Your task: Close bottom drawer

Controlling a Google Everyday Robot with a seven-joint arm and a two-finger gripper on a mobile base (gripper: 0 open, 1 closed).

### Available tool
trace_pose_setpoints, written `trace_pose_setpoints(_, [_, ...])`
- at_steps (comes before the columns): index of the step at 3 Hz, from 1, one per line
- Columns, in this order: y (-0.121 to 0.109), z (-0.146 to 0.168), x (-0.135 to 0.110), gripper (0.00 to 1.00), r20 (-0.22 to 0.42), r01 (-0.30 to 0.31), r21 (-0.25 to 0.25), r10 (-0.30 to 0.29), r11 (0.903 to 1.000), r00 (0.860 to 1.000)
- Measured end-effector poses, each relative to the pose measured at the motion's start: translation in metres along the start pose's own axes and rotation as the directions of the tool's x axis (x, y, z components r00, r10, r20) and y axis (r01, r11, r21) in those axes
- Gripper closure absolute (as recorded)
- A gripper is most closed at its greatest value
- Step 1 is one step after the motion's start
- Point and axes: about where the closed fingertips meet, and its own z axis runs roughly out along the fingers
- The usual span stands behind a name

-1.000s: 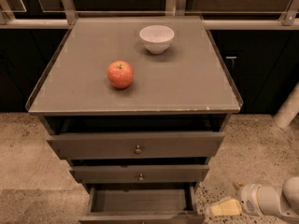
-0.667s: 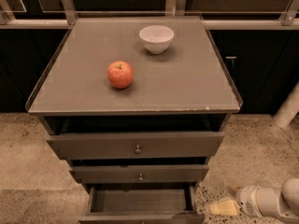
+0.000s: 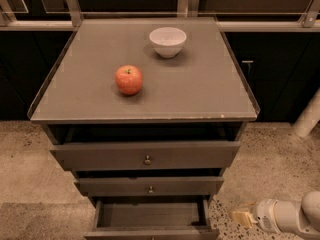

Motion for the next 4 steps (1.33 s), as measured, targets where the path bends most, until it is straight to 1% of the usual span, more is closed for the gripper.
trace_pose_setpoints(1, [-0.012,0.018,0.009,0.88,0.019,-0.067,-0.028,0.067,0.9974,0.998])
trace_pose_setpoints(2, [-0.042,0.059,0.029,1.00,0.030,-0.149,-0.057,0.151,0.9872,0.988])
trace_pose_setpoints(3, [-0.061,0.104,0.051,1.00,0.002,-0.195,-0.079,0.196,0.9775,0.981])
trace_pose_setpoints(4, [-0.080,0.174,0.087,1.00,-0.114,-0.270,-0.112,0.258,0.9563,0.959])
